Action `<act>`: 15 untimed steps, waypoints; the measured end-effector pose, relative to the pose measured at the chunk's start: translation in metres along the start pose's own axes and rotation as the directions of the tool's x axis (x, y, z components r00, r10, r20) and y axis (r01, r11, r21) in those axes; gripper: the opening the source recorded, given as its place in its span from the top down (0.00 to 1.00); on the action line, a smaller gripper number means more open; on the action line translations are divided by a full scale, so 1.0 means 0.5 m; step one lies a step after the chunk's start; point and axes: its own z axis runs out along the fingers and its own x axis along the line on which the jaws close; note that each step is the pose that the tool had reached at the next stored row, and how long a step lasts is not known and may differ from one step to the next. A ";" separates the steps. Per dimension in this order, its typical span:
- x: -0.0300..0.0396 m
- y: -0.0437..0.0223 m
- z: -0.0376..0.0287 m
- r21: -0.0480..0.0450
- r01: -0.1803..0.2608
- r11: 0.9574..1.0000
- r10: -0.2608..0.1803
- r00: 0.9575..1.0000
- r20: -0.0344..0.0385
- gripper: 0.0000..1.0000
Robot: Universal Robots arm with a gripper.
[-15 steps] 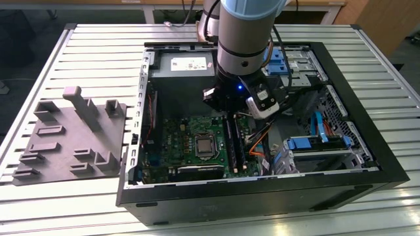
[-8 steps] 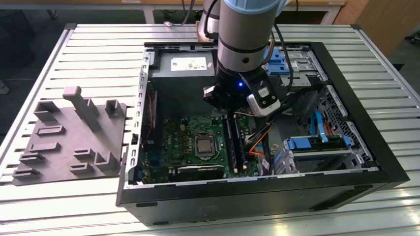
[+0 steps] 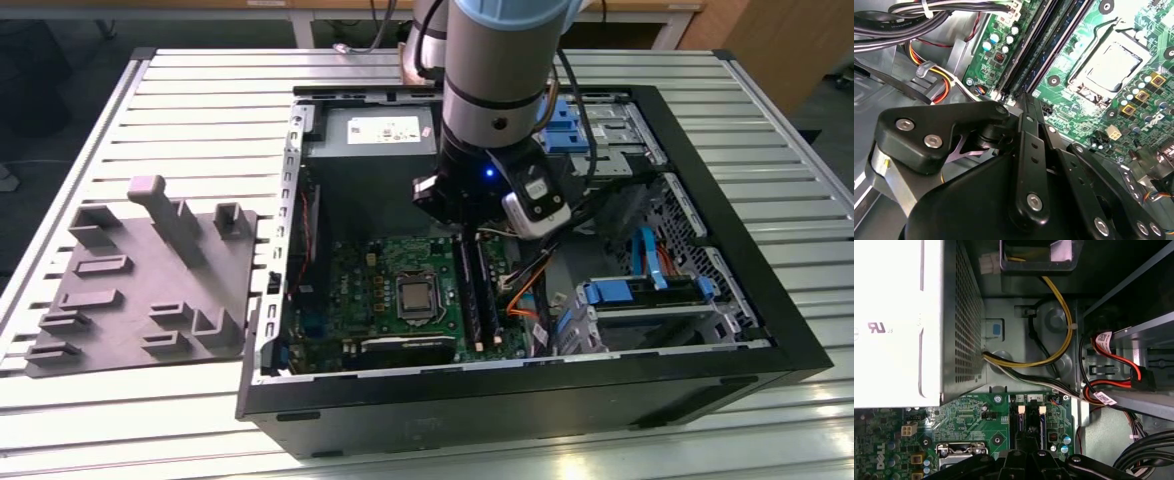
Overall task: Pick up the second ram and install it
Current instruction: 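Press down the second ram until it locks into place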
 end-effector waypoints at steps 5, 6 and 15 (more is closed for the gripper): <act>0.000 -0.003 0.000 0.000 0.000 1.000 0.000 1.000 0.000 0.89; 0.000 -0.003 0.000 0.000 0.000 1.000 0.000 1.000 0.000 0.89; 0.000 -0.008 -0.001 0.000 0.000 1.000 0.000 1.000 0.000 0.89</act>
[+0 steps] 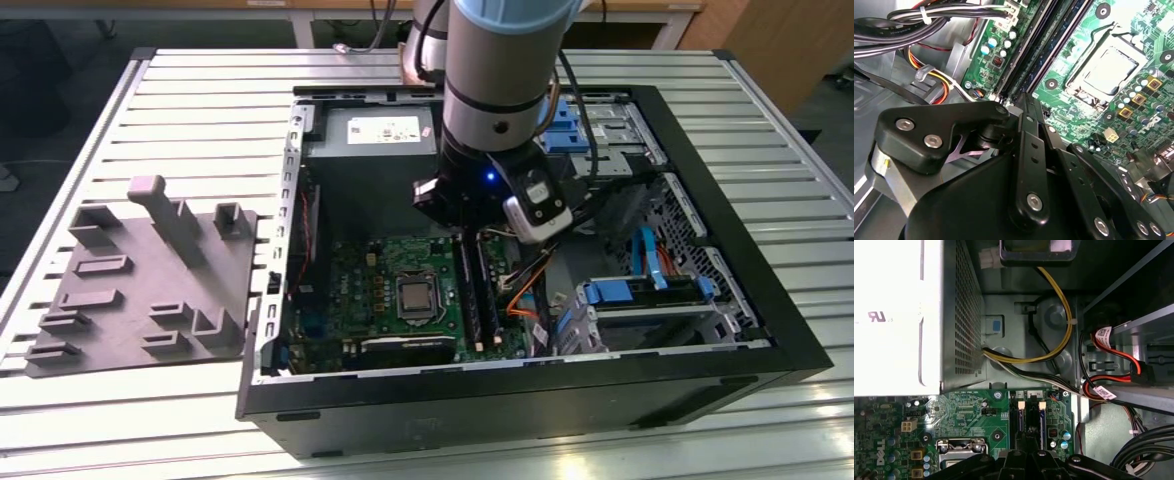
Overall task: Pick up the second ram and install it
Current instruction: 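Press down the second ram until it locks into place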
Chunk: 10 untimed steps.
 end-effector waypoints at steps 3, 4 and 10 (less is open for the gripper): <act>0.000 -0.002 0.000 0.000 0.000 1.000 0.000 1.000 0.000 0.89; 0.000 -0.002 0.000 0.000 0.000 1.000 0.000 1.000 0.000 0.89; 0.000 -0.005 0.000 0.000 0.000 1.000 0.000 1.000 0.000 0.89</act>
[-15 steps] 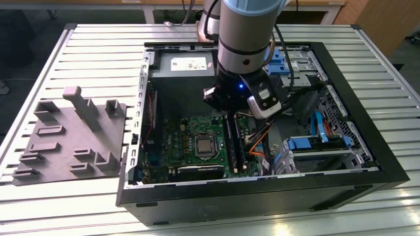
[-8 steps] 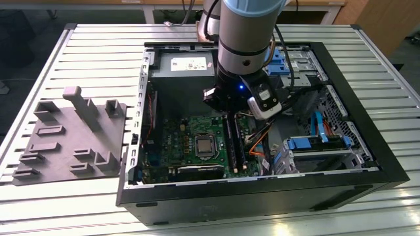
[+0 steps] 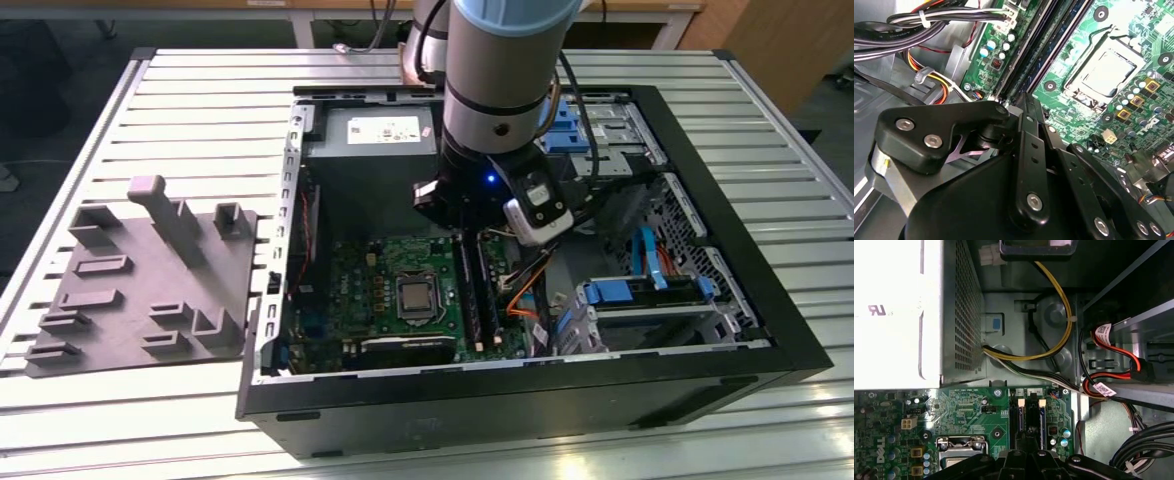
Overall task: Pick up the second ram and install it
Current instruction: 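Press down the second ram until it locks into place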
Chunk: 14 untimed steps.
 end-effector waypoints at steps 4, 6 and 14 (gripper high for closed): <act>0.000 -0.002 0.000 0.000 0.000 1.000 0.000 1.000 0.000 0.89; 0.000 -0.002 0.000 0.000 0.000 1.000 0.000 1.000 0.000 0.89; -0.001 -0.021 -0.002 0.000 0.000 1.000 0.000 1.000 0.000 0.89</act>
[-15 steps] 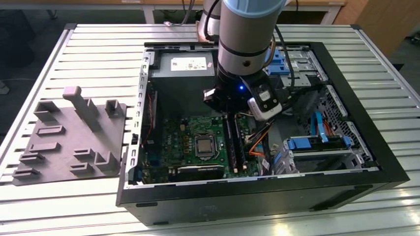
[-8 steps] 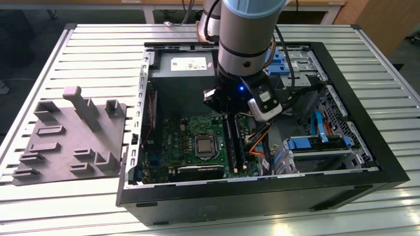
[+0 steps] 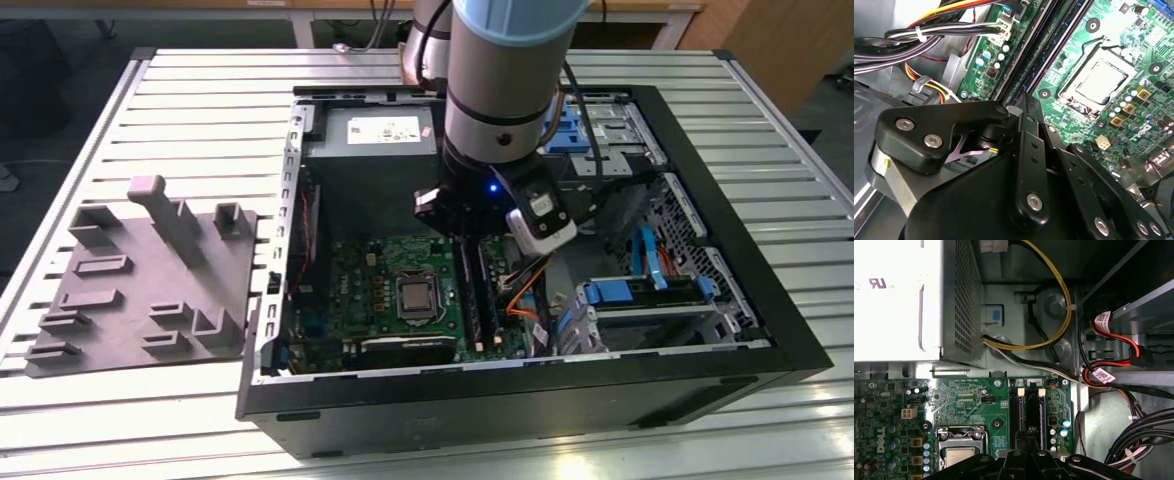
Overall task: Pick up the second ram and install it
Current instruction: 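Press down the second ram until it locks into place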
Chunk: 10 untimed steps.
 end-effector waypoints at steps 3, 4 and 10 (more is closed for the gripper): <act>0.000 -0.002 0.000 0.000 0.000 1.000 0.000 1.000 0.000 0.89; 0.000 -0.003 0.000 0.000 0.000 1.000 0.000 1.000 0.000 0.89; 0.000 -0.007 0.000 0.000 0.000 1.000 0.000 1.000 0.000 0.89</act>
